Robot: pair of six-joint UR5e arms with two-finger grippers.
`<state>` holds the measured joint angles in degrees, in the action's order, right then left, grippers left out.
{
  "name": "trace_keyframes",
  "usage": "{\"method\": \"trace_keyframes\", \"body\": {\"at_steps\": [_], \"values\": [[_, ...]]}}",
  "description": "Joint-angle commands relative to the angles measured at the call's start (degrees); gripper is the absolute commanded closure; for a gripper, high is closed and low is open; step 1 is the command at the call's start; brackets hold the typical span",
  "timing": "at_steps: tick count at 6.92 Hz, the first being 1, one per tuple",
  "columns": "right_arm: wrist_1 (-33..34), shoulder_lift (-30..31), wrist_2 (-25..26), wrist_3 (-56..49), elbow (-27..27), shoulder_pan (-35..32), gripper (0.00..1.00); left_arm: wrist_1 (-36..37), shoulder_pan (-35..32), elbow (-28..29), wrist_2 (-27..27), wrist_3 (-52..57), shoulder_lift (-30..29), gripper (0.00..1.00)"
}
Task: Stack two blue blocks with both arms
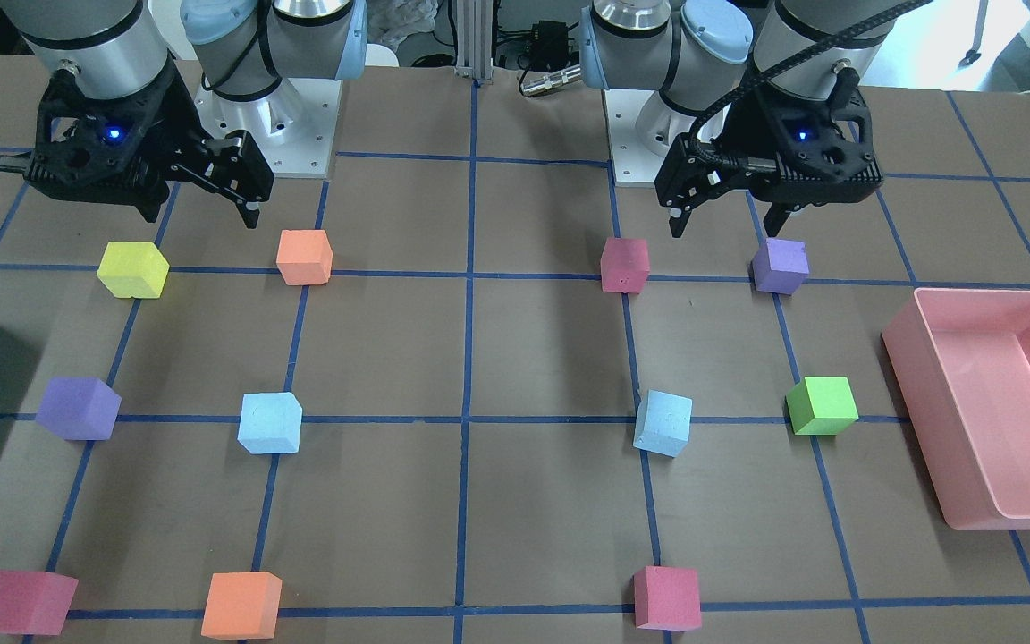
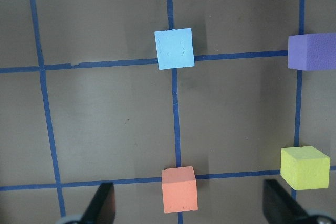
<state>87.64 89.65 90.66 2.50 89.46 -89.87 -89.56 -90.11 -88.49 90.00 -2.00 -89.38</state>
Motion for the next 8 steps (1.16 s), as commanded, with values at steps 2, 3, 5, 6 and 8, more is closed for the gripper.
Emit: {"method": "trace_keyframes", "body": {"at_steps": [2,3,5,6,8], "values": [[6.5,-8.6,0.1,-3.7,0.7,0.2,0.00,0.0,0.0,0.1,0.0,0.1,0.0,0.00],[9.8,-11.1,-0.3,-3.7,0.9,0.3,0.00,0.1,0.0,0.1,-0.2,0.1,-0.1,0.00],[19.0,-15.2,-0.3,-3.8,4.7,0.2,0.00,0.3,-0.1,0.0,-0.2,0.1,-0.8,0.00],[27.8,-16.3,-0.4,-3.8,9.1,0.2,0.00,0.3,0.0,0.1,-0.2,0.1,-0.8,0.00],[39.6,-17.5,-0.3,-8.8,16.4,0.3,0.00,0.5,0.1,0.9,-0.3,0.1,-1.4,0.00]]}}
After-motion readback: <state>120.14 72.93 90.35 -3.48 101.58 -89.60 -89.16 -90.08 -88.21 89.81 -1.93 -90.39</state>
